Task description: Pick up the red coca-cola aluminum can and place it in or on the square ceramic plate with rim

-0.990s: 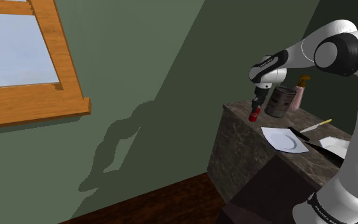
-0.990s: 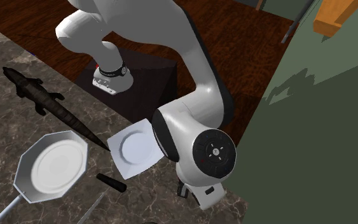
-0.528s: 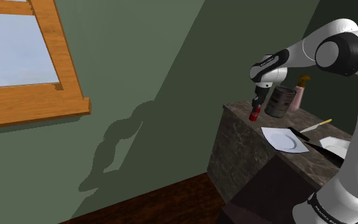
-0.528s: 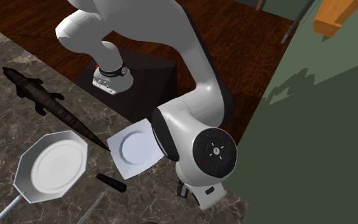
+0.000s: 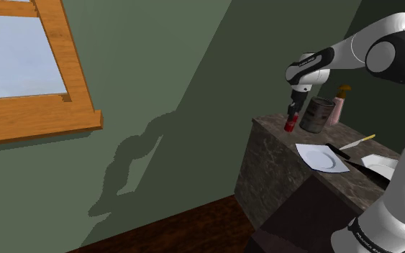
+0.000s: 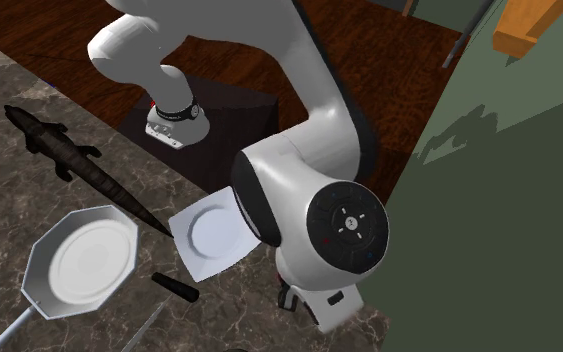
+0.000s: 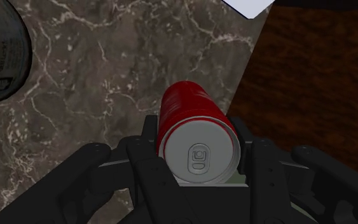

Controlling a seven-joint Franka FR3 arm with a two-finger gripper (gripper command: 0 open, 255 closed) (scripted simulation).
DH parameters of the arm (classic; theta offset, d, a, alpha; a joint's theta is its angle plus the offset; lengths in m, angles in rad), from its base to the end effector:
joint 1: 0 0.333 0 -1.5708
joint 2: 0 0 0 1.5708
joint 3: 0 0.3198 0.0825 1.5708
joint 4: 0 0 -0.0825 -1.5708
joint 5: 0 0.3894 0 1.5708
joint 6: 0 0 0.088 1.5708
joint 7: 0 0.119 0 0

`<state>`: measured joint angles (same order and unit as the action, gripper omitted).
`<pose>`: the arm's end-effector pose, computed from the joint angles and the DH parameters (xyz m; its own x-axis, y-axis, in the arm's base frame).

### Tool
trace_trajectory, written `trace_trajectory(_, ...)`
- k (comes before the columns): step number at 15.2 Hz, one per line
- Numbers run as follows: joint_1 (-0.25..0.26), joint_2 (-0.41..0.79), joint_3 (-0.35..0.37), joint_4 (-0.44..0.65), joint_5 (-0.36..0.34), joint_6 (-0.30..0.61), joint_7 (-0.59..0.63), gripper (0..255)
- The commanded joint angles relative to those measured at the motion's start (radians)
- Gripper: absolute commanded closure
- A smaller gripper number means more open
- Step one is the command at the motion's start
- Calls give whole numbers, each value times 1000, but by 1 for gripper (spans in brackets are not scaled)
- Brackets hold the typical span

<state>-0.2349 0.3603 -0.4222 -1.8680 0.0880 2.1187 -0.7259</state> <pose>0.5048 -0.3664 0.3204 0.9938 0.0380 -0.1045 0.0388 -0.9992 0.0056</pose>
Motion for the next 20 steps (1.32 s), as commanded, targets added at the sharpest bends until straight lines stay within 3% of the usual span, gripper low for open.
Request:
trace_trajectory(1, 2, -12, -3, 14, -6, -25, 3, 255)
trace_trajectory(9, 8, -56, -11, 57, -27, -109, 12, 255)
trace_trajectory(15, 24, -294, -50, -212, -137, -54, 29, 255)
trace_trajectory(20, 3, -494, -67, -399, -246, -49, 54, 255)
